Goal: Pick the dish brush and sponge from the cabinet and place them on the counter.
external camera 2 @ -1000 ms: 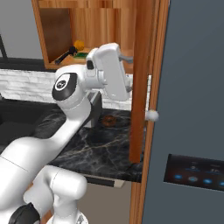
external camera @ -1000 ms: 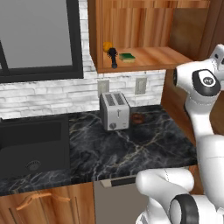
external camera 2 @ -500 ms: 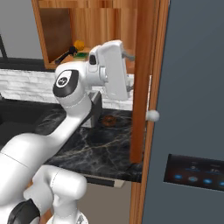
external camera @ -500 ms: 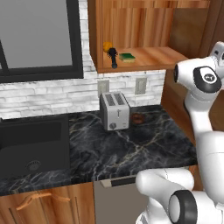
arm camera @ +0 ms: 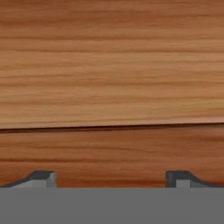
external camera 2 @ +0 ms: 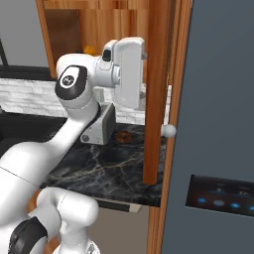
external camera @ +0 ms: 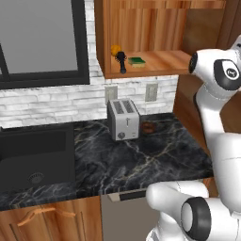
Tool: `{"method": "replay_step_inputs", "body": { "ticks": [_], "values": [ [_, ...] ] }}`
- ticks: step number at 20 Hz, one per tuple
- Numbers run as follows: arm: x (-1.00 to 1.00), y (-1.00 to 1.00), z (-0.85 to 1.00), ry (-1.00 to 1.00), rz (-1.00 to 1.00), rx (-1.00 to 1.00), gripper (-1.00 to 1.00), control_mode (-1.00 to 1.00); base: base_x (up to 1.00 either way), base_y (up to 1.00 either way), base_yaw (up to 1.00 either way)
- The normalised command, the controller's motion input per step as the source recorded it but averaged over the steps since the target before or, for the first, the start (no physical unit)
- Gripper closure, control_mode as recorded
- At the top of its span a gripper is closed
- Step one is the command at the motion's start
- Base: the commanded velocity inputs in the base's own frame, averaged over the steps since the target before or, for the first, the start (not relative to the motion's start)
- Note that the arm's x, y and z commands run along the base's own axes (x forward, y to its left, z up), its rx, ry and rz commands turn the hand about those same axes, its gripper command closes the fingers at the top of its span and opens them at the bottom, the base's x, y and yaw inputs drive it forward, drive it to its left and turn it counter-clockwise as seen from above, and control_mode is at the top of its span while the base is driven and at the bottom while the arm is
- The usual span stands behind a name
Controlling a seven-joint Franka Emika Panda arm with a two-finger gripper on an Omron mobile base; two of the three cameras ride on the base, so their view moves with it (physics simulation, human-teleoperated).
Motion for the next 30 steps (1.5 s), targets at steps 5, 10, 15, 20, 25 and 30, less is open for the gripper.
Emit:
{"method": "replay_step_inputs", "body": {
  "ticks": [5,10,15,20,25,30],
  "values": [
    [-0.12,0.16,0.01,0.00,0.10,0.07,-1.00,-1.00,0.00,0.00,0.00],
    [-0.14,0.53,-0.09,0.00,0.14,0.02,-1.00,-1.00,0.00,0.00,0.00],
    [-0.25,0.49,-0.08,0.00,0.11,0.04,-1.00,-1.00,0.00,0.00,0.00],
    [-0.36,0.34,0.00,-0.01,0.00,0.09,-1.00,-1.00,0.00,0.00,0.00],
    [-0.32,0.07,0.00,-0.04,0.01,0.19,-1.00,-1.00,0.00,0.00,0.00],
    [-0.08,0.38,0.00,-0.01,0.09,0.24,-1.00,-1.00,0.00,0.00,0.00]
  ]
}}
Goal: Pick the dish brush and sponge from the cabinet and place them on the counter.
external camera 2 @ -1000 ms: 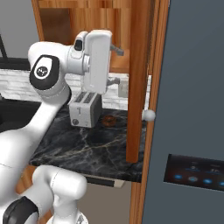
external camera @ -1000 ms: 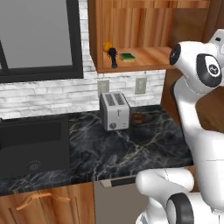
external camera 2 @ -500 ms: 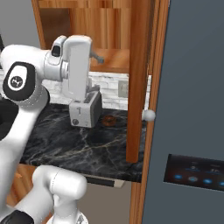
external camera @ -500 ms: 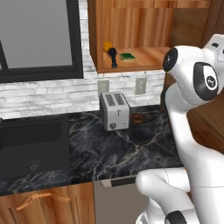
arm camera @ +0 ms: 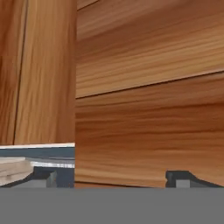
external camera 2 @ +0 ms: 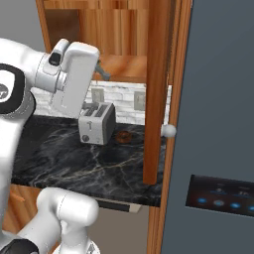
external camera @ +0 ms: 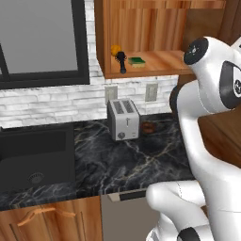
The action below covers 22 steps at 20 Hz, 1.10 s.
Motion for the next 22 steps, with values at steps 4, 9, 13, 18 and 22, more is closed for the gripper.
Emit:
{"method": "replay_step_inputs", "body": {
  "ticks": [4,9,13,18,22],
  "values": [
    [0.00,0.28,0.00,-0.08,0.18,0.24,-1.00,-1.00,0.00,0.00,0.00],
    [0.00,0.28,-0.14,-0.11,0.18,0.14,-1.00,-1.00,0.00,0.00,0.00],
    [0.00,0.29,-0.31,-0.17,0.08,0.05,-1.00,-1.00,0.00,0.00,0.00],
    [0.00,-0.05,-0.03,-0.12,0.00,0.30,-1.00,-1.00,0.00,0.00,0.00],
    [0.00,-0.20,0.03,-0.06,0.00,0.48,-1.00,-1.00,0.00,0.00,0.00]
  ]
}}
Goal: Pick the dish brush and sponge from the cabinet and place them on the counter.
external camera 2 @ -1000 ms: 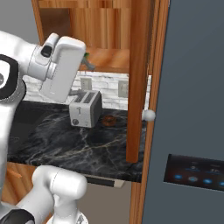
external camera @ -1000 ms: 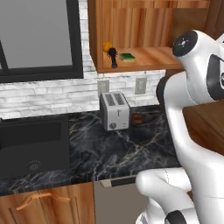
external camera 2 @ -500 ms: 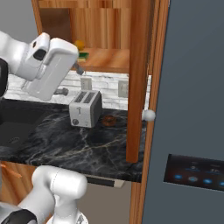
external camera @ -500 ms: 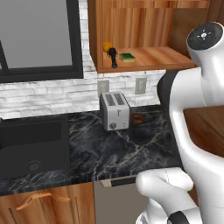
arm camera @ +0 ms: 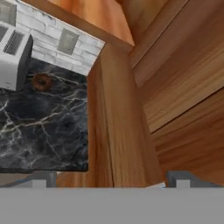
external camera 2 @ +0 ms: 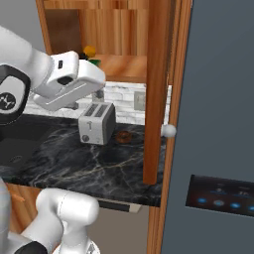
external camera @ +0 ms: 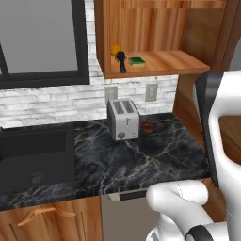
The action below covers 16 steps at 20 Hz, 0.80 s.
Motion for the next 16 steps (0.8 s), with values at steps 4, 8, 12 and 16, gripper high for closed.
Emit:
{"method": "replay_step_inputs", "body": {
  "ticks": [4,8,12,16],
  "values": [
    [0.02,0.10,0.04,-0.04,0.00,0.31,-1.00,-1.00,0.00,0.00,0.00],
    [0.00,0.04,0.01,-0.15,0.00,0.10,-1.00,-1.00,0.00,0.00,0.00],
    [0.00,-0.04,-0.06,-0.14,-0.01,0.00,-1.00,-1.00,0.00,0.00,0.00],
    [0.01,0.01,-0.06,-0.30,0.01,0.17,-1.00,-1.00,0.00,0.00,0.00]
  ]
}}
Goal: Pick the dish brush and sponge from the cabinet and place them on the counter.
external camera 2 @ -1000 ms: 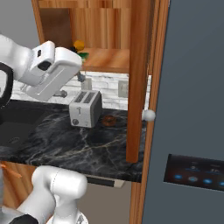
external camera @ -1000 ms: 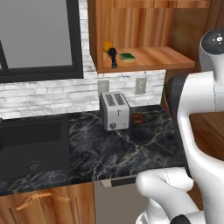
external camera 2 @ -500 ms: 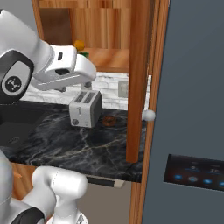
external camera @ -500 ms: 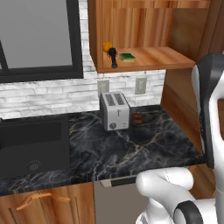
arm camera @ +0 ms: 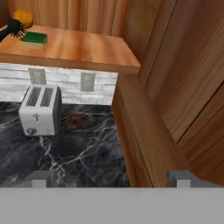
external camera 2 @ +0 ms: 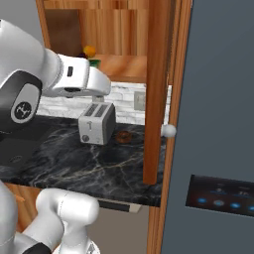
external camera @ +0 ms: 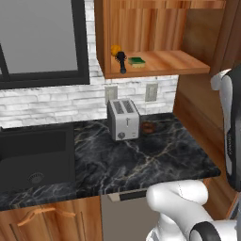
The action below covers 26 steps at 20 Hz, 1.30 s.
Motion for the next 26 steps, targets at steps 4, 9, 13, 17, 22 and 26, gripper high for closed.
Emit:
{"method": "replay_step_inputs", "body": {
  "ticks": [4,9,13,17,22,26],
  "values": [
    [0.03,0.08,0.00,-0.29,0.04,0.30,-1.00,-1.00,0.00,0.00,0.00],
    [0.02,0.25,0.06,-0.09,0.03,0.25,-1.00,-1.00,0.00,0.00,0.00],
    [0.06,0.40,0.10,0.00,0.04,0.18,-1.00,-1.00,0.00,0.00,0.00],
    [0.10,0.45,0.15,0.00,0.01,0.08,-1.00,-1.00,0.00,0.00,0.00],
    [0.33,0.28,0.02,0.00,0.07,0.05,-1.00,-1.00,0.00,0.00,0.00],
    [0.57,0.29,0.00,0.00,0.13,0.00,-1.00,-1.00,0.00,0.00,0.00]
  ]
}}
